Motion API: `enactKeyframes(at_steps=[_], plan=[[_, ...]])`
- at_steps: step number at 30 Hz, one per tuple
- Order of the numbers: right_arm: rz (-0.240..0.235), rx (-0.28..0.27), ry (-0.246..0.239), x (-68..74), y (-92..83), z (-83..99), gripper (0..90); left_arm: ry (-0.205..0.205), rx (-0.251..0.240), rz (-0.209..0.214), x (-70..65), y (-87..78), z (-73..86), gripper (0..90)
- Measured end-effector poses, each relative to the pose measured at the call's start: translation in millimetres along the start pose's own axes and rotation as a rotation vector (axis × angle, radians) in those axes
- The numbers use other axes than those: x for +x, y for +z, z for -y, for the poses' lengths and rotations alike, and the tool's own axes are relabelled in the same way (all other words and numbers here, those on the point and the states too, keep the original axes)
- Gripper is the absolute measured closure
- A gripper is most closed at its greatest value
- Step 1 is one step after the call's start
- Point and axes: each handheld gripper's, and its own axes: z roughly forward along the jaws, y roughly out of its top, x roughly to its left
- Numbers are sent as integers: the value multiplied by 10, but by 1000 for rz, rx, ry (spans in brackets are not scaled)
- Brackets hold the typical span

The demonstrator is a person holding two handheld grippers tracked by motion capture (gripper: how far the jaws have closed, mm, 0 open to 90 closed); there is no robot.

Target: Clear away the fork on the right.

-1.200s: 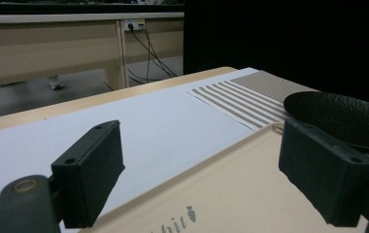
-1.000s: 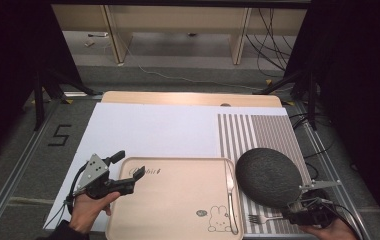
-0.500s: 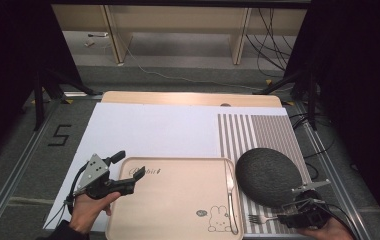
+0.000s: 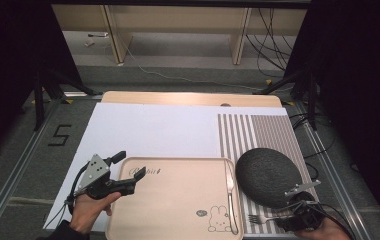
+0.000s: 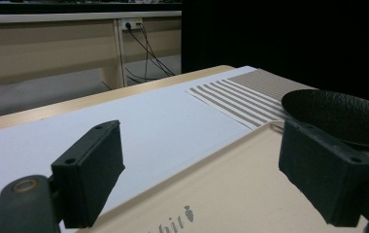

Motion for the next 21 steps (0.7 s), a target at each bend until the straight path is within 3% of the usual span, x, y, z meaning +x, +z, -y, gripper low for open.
enactKeyframes(at_steps=[9,21], plan=[[59,63,-75,95,-13,-9,390,-1,-1,1,-4,2,1,159],[59,92,-137,153,-25,-53,605,1,2,0,-4,6,2,159]])
